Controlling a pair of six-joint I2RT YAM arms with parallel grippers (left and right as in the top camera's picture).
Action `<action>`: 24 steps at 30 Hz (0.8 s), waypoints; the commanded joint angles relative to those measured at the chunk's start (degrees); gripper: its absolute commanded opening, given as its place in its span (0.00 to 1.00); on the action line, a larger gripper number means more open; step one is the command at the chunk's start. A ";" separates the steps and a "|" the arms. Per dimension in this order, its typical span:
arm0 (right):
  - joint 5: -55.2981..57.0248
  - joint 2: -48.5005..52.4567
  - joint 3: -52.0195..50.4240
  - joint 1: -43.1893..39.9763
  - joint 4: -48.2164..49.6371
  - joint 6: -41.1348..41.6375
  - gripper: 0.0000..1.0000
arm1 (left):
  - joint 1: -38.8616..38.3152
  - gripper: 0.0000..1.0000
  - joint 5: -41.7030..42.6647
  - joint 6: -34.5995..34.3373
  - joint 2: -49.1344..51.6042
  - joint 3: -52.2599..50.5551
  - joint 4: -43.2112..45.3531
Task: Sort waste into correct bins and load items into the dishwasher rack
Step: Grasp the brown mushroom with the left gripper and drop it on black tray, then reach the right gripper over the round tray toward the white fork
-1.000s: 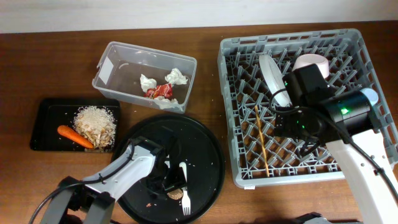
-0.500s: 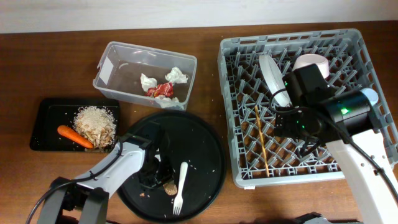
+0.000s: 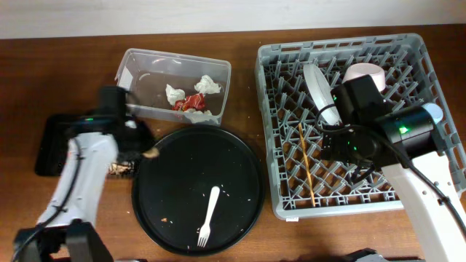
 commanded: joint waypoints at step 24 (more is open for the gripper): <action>-16.70 0.04 -0.24 -0.11 1.84 -2.47 0.98 | 20.74 0.99 -0.35 4.39 1.88 5.49 -9.99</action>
